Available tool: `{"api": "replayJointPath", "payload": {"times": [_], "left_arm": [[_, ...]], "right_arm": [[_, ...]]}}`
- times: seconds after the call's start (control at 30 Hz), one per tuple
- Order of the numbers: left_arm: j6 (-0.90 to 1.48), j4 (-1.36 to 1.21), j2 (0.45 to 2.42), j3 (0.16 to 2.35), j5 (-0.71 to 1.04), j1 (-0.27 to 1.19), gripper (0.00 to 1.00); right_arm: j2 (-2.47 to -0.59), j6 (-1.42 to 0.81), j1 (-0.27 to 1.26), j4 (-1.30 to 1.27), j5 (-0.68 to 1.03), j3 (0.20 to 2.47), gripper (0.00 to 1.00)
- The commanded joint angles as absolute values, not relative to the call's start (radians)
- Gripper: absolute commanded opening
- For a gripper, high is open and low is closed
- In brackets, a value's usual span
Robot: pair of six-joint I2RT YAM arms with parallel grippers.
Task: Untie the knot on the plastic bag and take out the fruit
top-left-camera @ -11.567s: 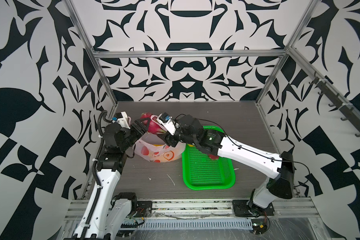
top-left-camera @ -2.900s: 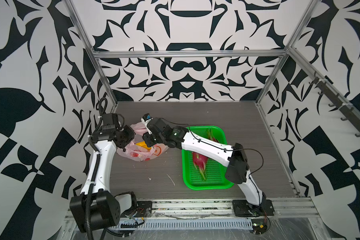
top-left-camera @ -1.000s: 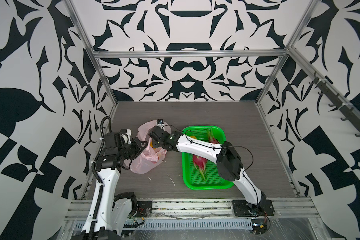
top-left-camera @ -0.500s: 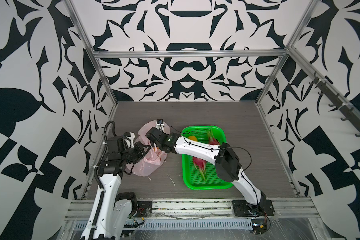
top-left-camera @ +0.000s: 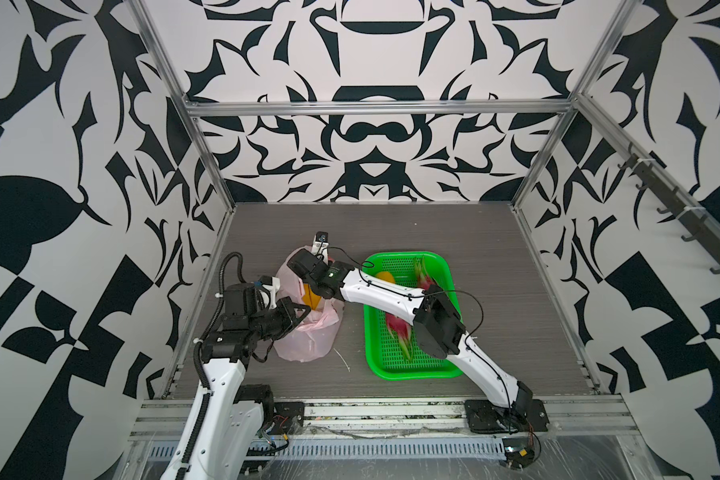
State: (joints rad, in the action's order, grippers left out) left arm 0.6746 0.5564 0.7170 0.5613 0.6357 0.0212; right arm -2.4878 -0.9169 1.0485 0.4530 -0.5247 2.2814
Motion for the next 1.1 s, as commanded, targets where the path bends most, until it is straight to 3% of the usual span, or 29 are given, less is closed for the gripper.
{"api": "replayJointPath", "payload": {"times": [0.0, 0.47, 1.07], "left_arm": [[0.653, 0.588, 0.706, 0.545, 0.657, 0.028, 0.0], [0.676, 0.587, 0.67, 0.528, 0.608, 0.028, 0.0], [0.674, 0.606, 0.621, 0.511, 0.6, 0.028, 0.0]], "right_arm": [[-2.493, -0.916, 1.038, 0.465, -0.592, 2.36, 0.56], [-2.56, -0.797, 1.008, 0.481, -0.422, 2.433, 0.72], [-2.65, -0.716, 0.974, 0.468, -0.467, 2.481, 0.71]]}}
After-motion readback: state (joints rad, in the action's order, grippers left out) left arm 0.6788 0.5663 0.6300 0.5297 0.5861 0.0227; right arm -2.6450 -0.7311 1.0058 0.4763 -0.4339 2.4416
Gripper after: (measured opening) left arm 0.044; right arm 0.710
